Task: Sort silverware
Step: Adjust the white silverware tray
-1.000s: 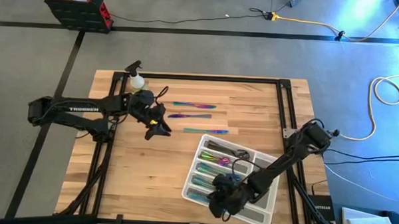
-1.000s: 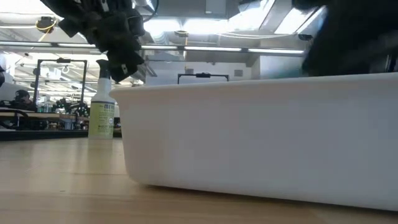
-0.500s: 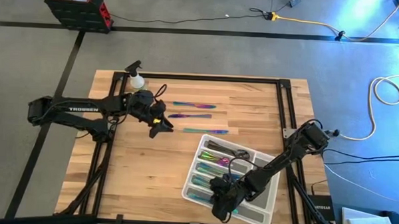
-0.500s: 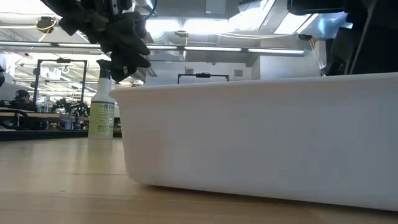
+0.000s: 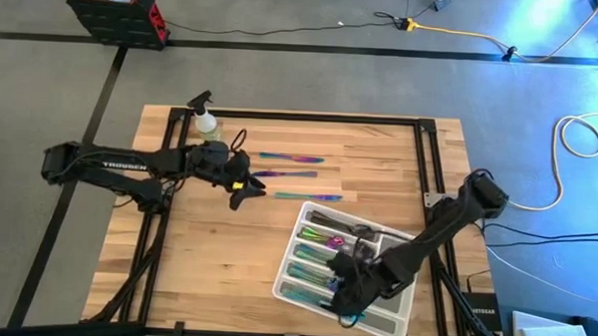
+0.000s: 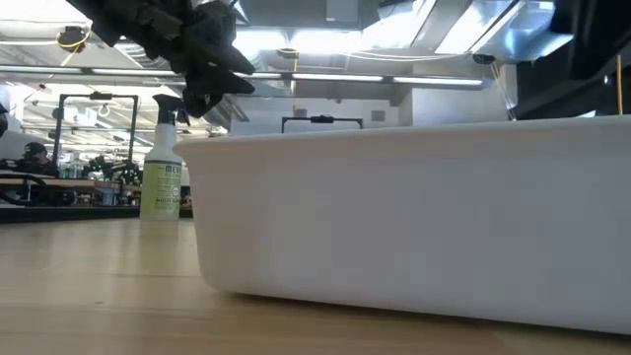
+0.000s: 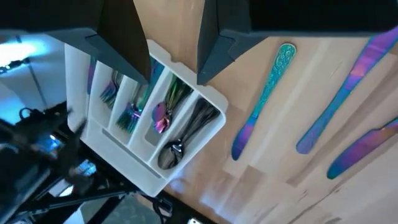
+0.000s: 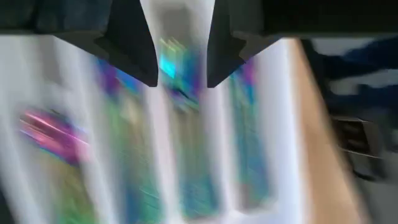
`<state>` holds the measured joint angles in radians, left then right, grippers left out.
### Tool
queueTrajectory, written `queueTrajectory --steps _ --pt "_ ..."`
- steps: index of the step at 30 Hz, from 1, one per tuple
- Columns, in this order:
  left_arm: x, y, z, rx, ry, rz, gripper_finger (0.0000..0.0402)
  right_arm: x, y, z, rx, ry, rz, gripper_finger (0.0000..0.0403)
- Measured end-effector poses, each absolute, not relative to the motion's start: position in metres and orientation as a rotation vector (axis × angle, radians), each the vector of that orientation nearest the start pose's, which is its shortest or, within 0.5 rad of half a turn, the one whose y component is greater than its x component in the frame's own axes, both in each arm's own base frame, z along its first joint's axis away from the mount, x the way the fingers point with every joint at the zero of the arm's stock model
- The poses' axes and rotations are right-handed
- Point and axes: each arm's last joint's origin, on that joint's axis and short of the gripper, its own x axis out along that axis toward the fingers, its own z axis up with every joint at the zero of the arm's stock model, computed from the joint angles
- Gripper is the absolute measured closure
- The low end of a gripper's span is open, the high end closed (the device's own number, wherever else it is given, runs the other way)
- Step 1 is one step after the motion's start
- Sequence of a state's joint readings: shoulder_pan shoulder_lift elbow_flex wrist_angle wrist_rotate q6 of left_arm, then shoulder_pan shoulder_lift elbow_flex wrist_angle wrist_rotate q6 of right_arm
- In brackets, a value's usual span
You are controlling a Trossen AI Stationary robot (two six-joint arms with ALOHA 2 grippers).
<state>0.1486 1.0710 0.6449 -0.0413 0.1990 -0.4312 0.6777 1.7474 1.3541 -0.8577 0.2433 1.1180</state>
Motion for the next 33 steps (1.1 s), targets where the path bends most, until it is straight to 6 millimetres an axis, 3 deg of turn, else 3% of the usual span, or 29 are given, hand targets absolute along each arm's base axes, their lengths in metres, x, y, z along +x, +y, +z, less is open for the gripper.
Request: queueTrajectory --steps 3,6,11,14,23,33 --pt "0.228 0.021 0.245 -0.491 0.461 0.073 0.0286 0.256 0.202 0.242 0.384 1.296 -0.360 0.0281" --pt "0.230 0.014 0.243 -0.493 0.470 0.087 0.0286 0.237 0.201 0.237 0.329 1.445 -0.372 0.0285" --pt "0.233 0.005 0.242 -0.526 0.460 0.096 0.0286 0.219 0.198 0.215 0.239 1.677 -0.244 0.0321" --pt "0.234 0.004 0.243 -0.570 0.443 0.098 0.0286 0.214 0.192 0.198 0.182 1.695 -0.244 0.0337" --pt "0.234 0.003 0.242 -0.591 0.457 0.089 0.0286 0.215 0.163 0.142 0.164 1.703 -0.032 0.0346" --pt "0.233 -0.003 0.239 -0.630 0.495 0.077 0.0286 0.236 0.133 0.137 0.106 1.593 0.051 0.0400"
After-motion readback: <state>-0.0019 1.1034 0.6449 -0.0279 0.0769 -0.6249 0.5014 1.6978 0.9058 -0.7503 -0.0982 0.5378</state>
